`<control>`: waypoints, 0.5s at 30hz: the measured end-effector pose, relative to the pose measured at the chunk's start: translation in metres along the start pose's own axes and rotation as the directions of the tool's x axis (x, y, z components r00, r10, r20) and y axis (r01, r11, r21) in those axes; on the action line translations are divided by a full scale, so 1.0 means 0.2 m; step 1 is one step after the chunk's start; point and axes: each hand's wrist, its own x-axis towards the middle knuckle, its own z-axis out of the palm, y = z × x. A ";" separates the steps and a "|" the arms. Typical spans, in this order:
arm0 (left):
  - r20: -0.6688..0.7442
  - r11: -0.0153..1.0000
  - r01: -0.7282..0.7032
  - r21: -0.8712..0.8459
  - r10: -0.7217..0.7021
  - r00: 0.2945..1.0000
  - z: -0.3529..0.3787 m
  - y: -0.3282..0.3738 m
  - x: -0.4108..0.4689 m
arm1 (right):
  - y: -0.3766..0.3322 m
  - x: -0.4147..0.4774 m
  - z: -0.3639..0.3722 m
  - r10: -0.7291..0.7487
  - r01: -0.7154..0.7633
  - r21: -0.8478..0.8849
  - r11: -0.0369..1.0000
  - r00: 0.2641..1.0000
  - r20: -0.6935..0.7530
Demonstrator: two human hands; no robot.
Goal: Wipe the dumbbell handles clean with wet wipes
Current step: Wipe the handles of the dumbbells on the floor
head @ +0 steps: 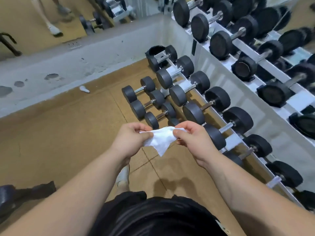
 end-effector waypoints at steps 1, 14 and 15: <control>0.037 1.000 0.000 0.010 -0.001 0.999 -0.05 0.04 0.13 | -0.03 0.08 0.06 0.008 -0.007 0.011 1.000 0.999 -0.049; 0.404 0.962 -0.053 0.267 -0.062 0.913 -0.26 0.47 1.02 | -0.27 0.60 0.36 0.224 -0.078 0.329 0.941 0.871 -0.436; 0.406 0.960 -0.057 0.274 -0.062 0.912 -0.24 0.48 1.06 | -0.25 0.64 0.35 0.237 -0.077 0.359 0.930 0.873 -0.427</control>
